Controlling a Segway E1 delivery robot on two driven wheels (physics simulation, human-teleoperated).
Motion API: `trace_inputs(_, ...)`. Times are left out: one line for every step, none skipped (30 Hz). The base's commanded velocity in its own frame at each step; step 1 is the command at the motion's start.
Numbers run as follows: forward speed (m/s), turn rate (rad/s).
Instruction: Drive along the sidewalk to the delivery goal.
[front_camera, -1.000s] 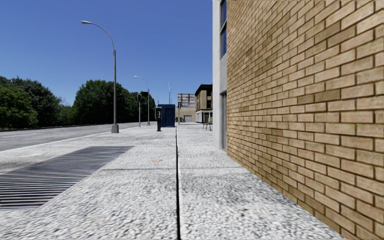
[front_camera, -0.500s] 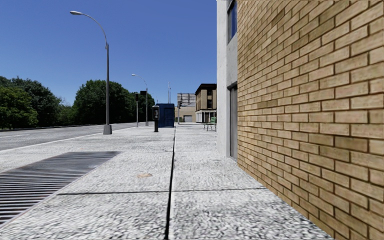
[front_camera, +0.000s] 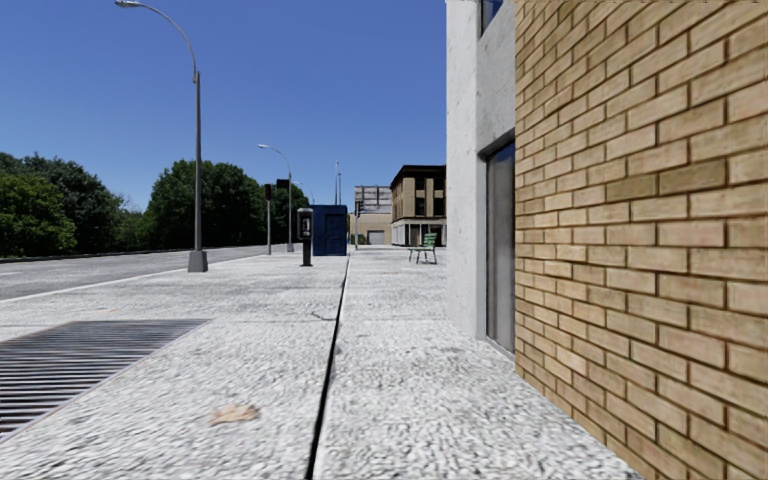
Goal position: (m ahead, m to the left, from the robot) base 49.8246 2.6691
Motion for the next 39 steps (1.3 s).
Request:
trace_inputs(2.0, 0.0)
trace_inputs(2.0, 0.0)
trace_inputs(2.0, 0.0)
trace_inputs(2.0, 0.0)
trace_inputs(2.0, 0.0)
trace_inputs(2.0, 0.0)
trace_inputs(2.0, 0.0)
trace_inputs(2.0, 0.0)
trace_inputs(2.0, 0.0)
trace_inputs(2.0, 0.0)
trace_inputs(2.0, 0.0)
trace_inputs(2.0, 0.0)
trace_inputs(2.0, 0.0)
trace_inputs(2.0, 0.0)
trace_inputs(2.0, 0.0)
trace_inputs(2.0, 0.0)
trace_inputs(2.0, 0.0)
trace_inputs(2.0, 0.0)
trace_inputs(2.0, 0.0)
trace_inputs(2.0, 0.0)
trace_inputs(2.0, 0.0)
trace_inputs(2.0, 0.0)
trace_inputs(2.0, 0.0)
trace_inputs(2.0, 0.0)
trace_inputs(2.0, 0.0)
trace_inputs(2.0, 0.0)
trace_inputs(2.0, 0.0)
trace_inputs(2.0, 0.0)
trace_inputs(2.0, 0.0)
trace_inputs(2.0, 0.0)
trace_inputs(2.0, 0.0)
trace_inputs(2.0, 0.0)
trace_inputs(2.0, 0.0)
trace_inputs(2.0, 0.0)
trace_inputs(2.0, 0.0)
trace_inputs(2.0, 0.0)
trace_inputs(2.0, 0.0)
trace_inputs(2.0, 0.0)
trace_inputs(2.0, 0.0)
